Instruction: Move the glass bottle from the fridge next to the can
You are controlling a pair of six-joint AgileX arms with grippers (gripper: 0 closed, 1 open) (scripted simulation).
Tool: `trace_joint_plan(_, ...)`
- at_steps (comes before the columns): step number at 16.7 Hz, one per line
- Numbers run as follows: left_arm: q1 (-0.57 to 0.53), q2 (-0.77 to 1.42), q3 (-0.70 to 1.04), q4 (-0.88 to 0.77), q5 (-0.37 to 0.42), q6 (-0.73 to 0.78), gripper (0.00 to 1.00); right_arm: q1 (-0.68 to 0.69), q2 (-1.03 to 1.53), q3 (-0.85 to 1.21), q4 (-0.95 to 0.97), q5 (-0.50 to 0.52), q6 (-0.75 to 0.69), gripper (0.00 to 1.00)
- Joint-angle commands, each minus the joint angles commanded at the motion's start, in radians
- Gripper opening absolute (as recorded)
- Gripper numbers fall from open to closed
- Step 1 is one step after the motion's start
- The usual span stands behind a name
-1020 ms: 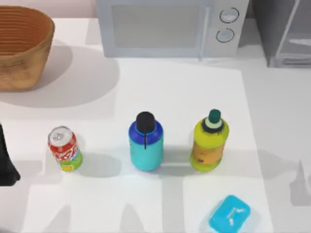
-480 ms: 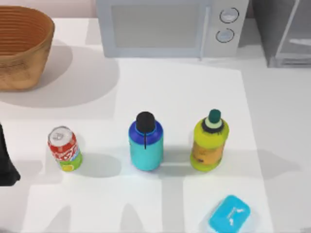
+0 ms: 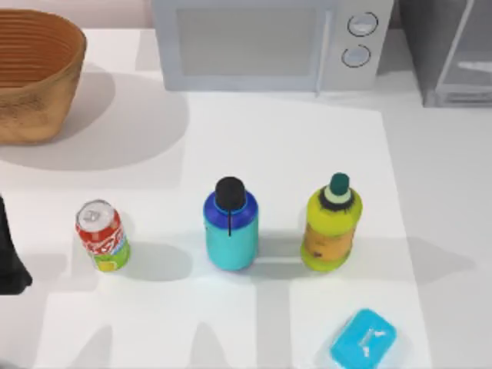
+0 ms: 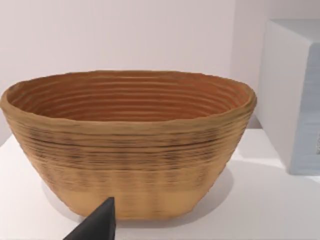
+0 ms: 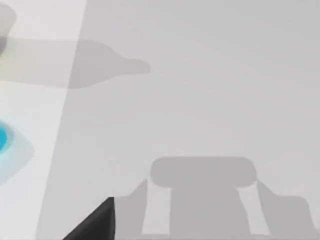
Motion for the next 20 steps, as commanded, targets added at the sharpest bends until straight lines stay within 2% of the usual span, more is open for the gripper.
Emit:
trace_joint_plan(4,0.0,0.0,0.0,0.0,0.0,0.0,1.0,-0.062,0.061,0.036,0.005,-0.048,-0.059,1.0)
trace_joint_plan(8,0.0,0.0,0.0,0.0,0.0,0.0,1.0,-0.293,0.292,0.145,0.01,-0.207,-0.284,1.0)
trace_joint_plan(12,0.0,0.0,0.0,0.0,0.0,0.0,1.0,-0.68,0.687,0.283,0.009,-0.415,-0.659,1.0)
trace_joint_plan(17,0.0,0.0,0.0,0.0,0.0,0.0,1.0,-1.234,1.289,0.455,0.006,-0.666,-1.233,1.0)
trace_joint_plan(20,0.0,0.0,0.0,0.0,0.0,0.0,1.0,-1.498,1.611,0.54,0.005,-0.785,-1.551,1.0)
